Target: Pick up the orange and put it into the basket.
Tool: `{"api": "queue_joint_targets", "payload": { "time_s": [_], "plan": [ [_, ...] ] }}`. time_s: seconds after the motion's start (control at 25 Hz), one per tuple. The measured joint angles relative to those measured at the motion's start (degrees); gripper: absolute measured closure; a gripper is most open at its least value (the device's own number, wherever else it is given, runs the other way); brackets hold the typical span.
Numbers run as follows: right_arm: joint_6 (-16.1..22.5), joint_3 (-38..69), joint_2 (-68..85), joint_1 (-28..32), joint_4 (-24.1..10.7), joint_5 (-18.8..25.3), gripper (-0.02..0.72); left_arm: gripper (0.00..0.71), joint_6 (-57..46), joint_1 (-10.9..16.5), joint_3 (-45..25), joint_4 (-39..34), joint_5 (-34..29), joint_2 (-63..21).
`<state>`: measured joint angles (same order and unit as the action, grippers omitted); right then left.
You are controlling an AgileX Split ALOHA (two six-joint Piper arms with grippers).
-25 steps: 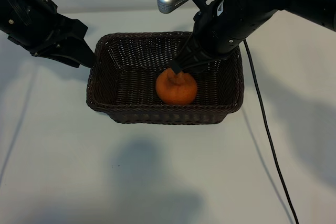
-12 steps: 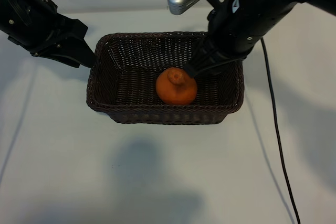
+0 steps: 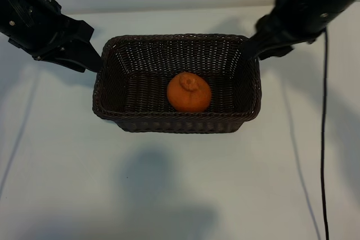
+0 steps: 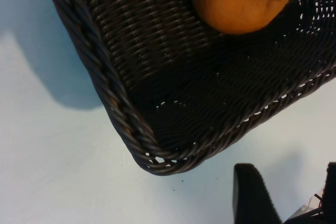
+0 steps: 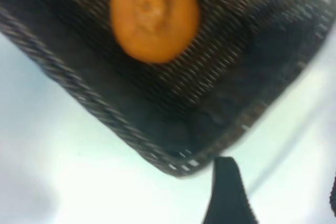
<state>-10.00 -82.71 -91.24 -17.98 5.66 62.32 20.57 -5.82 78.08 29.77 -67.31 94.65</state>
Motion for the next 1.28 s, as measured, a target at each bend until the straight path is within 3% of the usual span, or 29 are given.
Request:
{"api": "queue_joint_targets", "payload": {
  "time_s": [0.32, 0.56, 0.8, 1.28],
  "plan": [
    [-1.5, 0.1, 0.1, 8.5, 0.0, 6.1, 0.268, 0.33, 0.0, 0.0, 0.0, 0.0, 0.0, 0.0],
    [-2.4, 6.2, 0.5, 13.0, 0.6, 4.9, 0.299, 0.33, 0.0, 0.0, 0.0, 0.0, 0.0, 0.0],
    [-2.5, 7.9, 0.8, 14.2, 0.9, 4.0, 0.307, 0.33, 0.0, 0.0, 0.0, 0.0, 0.0, 0.0],
    [-2.5, 6.4, 7.0, 14.3, 0.5, 7.5, 0.307, 0.33, 0.2, 0.0, 0.0, 0.0, 0.0, 0.0]
  ]
}}
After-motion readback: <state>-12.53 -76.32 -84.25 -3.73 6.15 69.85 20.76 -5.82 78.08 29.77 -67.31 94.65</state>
